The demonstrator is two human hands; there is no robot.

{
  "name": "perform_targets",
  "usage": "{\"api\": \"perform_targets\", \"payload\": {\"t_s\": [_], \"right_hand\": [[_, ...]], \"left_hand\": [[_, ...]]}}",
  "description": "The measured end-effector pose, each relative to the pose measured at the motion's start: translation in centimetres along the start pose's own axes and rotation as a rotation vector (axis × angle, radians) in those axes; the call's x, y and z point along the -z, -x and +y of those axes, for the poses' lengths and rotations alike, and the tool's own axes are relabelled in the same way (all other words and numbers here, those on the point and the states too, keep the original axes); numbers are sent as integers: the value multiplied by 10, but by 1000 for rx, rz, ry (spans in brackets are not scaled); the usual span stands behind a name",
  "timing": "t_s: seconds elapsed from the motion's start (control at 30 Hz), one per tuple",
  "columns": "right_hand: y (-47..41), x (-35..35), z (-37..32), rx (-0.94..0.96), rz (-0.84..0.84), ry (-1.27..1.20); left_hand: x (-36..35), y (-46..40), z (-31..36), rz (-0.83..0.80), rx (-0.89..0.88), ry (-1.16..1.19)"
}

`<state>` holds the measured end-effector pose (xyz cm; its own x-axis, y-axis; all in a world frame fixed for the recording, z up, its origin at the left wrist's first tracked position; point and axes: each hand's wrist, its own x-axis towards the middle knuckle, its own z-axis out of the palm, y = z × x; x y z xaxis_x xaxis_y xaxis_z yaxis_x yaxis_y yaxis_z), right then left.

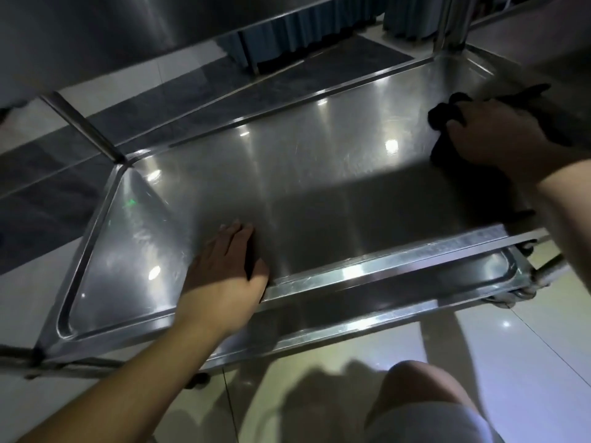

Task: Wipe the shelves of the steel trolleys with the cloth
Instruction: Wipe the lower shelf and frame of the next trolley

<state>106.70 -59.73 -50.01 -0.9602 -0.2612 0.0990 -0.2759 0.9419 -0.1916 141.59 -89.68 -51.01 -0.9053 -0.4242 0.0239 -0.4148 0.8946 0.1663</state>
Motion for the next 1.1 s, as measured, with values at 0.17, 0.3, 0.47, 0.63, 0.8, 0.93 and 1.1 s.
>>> {"api": "perform_targets", "payload": {"t_s": [0.17, 0.3, 0.47, 0.63, 0.8, 0.93, 1.1], "right_hand": [[81, -11, -92, 542, -48, 13], [85, -20, -130, 815, -245, 7], [8, -11, -106, 500, -146, -36], [-37, 0, -28, 183, -79, -28], [-27, 17, 49, 52, -53, 14], [14, 16, 65, 22, -45, -1], [76, 10, 72, -41, -89, 46]], "left_hand": [[1, -2, 0, -19, -16, -15], [6, 0, -1, -13, -31, -6], [6, -1, -2, -26, -32, -4], [5, 0, -1, 3, -23, 19], [0, -2, -2, -4, 0, 40], [-2, -3, -1, 9, 17, 43], [-3, -3, -2, 12, 15, 54]]}}
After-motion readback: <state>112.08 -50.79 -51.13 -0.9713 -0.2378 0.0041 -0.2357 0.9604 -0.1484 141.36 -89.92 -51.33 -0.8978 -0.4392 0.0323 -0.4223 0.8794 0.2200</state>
